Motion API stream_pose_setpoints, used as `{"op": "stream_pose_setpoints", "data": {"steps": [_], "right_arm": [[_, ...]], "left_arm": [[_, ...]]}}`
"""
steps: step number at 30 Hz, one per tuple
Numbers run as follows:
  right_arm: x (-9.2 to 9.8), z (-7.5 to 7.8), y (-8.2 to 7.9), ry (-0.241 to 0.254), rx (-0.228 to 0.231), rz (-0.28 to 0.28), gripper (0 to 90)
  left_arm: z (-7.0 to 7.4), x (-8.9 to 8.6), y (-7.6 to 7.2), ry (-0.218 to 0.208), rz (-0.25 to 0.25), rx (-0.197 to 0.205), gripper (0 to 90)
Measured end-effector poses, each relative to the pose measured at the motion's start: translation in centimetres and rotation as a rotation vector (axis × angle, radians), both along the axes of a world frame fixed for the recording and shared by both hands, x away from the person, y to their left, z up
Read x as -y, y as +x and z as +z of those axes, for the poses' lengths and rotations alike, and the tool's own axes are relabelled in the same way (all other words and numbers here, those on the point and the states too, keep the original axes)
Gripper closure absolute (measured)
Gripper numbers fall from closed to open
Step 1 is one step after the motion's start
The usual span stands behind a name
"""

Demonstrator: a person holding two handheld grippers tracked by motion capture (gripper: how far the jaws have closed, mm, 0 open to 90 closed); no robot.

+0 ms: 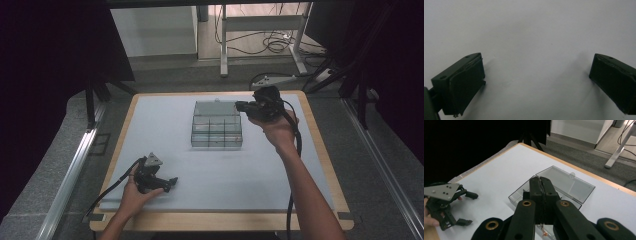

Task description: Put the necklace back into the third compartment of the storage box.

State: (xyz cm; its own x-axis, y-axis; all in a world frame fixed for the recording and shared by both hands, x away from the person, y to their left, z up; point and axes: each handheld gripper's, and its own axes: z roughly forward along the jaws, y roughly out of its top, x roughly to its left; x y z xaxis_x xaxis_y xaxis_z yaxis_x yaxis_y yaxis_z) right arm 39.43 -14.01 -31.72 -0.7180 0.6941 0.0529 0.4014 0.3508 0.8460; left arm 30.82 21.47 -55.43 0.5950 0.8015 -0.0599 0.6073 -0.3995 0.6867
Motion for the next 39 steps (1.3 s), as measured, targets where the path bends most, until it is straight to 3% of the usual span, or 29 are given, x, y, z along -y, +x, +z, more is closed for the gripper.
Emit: {"op": "stream_pose_setpoints", "data": {"steps": [2, 7, 17, 32, 39], "right_arm": [[-0.1, 0.3, 0.4, 0.025, 0.0, 0.001, 88.1], [-0.6, 0.4, 0.8, 0.026, 0.009, 0.006, 88.1], [-0.8, -0.7, 3.0, 0.063, -0.002, -0.028, 88.1], [-0.1, -2.4, 6.3, 0.042, -0.014, -0.12, 88.1], [-0.4, -3.8, 8.0, 0.031, -0.043, -0.15, 88.1]], "left_arm": [[0.0, 0.0, 0.0, 0.0, 0.0, 0.0, 0.0], [0.0, 0.0, 0.0, 0.003, -0.003, -0.002, 0.0], [0.0, 0.0, 0.0, -0.001, 0.0, -0.001, 0.0], [0.0, 0.0, 0.0, -0.002, -0.002, 0.001, 0.0], [0.0, 0.0, 0.0, 0.0, -0.003, 0.001, 0.0]]}}
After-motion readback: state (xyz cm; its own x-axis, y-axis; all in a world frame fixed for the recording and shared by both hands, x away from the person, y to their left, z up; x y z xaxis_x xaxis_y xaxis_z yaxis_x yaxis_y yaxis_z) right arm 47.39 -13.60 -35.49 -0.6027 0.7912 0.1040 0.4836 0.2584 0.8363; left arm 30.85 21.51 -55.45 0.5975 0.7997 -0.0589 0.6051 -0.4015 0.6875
